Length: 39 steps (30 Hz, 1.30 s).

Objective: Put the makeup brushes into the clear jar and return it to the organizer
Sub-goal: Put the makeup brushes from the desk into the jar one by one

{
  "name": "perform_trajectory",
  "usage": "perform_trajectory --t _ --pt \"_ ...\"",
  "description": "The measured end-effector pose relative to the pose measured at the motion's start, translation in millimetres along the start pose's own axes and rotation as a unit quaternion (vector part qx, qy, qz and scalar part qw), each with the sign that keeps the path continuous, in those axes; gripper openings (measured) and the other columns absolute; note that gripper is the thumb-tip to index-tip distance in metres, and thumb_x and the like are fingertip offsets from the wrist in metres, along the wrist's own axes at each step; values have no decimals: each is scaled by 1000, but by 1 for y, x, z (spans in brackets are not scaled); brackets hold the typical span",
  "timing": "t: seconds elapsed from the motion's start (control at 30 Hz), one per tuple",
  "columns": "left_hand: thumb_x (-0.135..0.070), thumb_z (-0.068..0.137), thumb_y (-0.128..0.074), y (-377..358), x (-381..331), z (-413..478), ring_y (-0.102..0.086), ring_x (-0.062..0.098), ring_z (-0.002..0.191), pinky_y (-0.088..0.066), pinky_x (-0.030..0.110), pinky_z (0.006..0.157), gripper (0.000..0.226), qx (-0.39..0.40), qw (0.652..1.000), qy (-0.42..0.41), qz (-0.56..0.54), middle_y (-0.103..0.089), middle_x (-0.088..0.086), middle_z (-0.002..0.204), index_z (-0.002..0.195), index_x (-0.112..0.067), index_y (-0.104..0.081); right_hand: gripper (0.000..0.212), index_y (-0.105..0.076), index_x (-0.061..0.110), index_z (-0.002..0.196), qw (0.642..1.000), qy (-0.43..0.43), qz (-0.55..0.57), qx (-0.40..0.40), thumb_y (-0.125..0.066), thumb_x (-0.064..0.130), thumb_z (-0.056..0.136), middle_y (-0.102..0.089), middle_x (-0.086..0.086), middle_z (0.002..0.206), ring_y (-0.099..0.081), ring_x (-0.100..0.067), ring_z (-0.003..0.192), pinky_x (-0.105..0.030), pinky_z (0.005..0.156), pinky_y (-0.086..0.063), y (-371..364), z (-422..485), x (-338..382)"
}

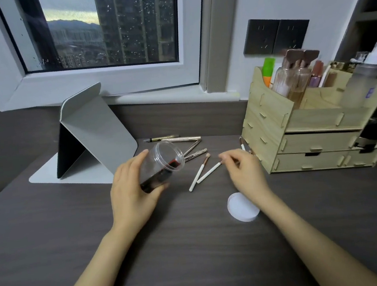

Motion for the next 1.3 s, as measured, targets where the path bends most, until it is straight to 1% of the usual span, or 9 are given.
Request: perform_trajectory --t 0.2,0.57,0.63,0.7,0.8,0.87,0.97,1.13,1.3 --pt "-18 54 -88 5 10 2 -50 26 110 -31 25 90 83 -41 996 70 -34 -59 4 121 127 -16 -49 30 -59 11 121 960 57 -235 143 -44 16 95 -63 -12 121 -50 -33 113 -41 92 -44 -57 61 -25" --pt "-22 53 -88 7 21 5 -47 18 108 -28 16 87 83 -53 995 85 -22 -60 1 118 127 -17 -49 23 -62 14 105 805 258 -468 259 -47 7 89 -65 -6 114 -48 -28 111 -36 83 -38 -116 103 -9" --pt "-21 53 -88 6 20 5 -47 19 107 -29 18 88 83 -51 996 73 -15 -60 2 117 127 -17 -49 15 -59 14 101 830 253 -429 251 -50 13 89 -64 -9 108 -50 -30 108 -37 84 -38 -105 100 -9" --pt "-21 54 -88 6 20 5 -47 20 108 -31 21 88 83 -49 996 70 -9 -60 3 118 127 -17 -48 10 -57 18 98 900 191 -325 218 -53 21 89 -61 -10 100 -54 -31 99 -38 83 -42 -84 96 -8" --pt "-20 54 -88 6 19 5 -47 21 107 -34 26 87 84 -50 997 62 2 -60 5 117 128 -17 -48 6 -59 19 94 985 63 -11 158 -56 15 90 -58 -2 83 -53 -10 76 -23 73 -44 -39 70 3" --pt "-18 53 -88 5 16 6 -46 20 103 -34 26 86 84 -44 998 40 11 -61 8 114 127 -16 -48 11 -61 17 93 984 47 114 127 -54 10 91 -57 3 75 -50 3 64 -6 63 -40 -12 45 23" --pt "-15 53 -87 1 11 7 -46 20 102 -32 24 85 82 -16 1000 -15 23 -61 11 113 126 -13 -50 14 -68 19 94 981 66 120 136 -56 11 90 -64 10 83 -57 11 73 -2 67 -41 3 20 47" --pt "-17 66 -81 -5 2 1 -52 29 108 -32 27 92 71 32 991 -117 54 -57 12 123 128 -17 -47 15 -64 24 89 970 37 137 199 -69 12 81 -64 11 80 -58 3 71 -9 66 -44 -9 -7 66" --pt "-19 64 -81 -5 5 1 -53 27 109 -40 33 89 73 24 995 -96 34 -58 9 122 128 -19 -45 22 -59 34 87 971 71 106 203 -67 15 81 -63 3 81 -54 -17 69 -22 67 -44 -24 -19 73"
Point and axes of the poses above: each hand's wrist, its own z-axis towards the middle knuckle, its own y-axis out of the back of the hand, x = y × z, the point moved 5 cm from there along z, towards the middle knuckle
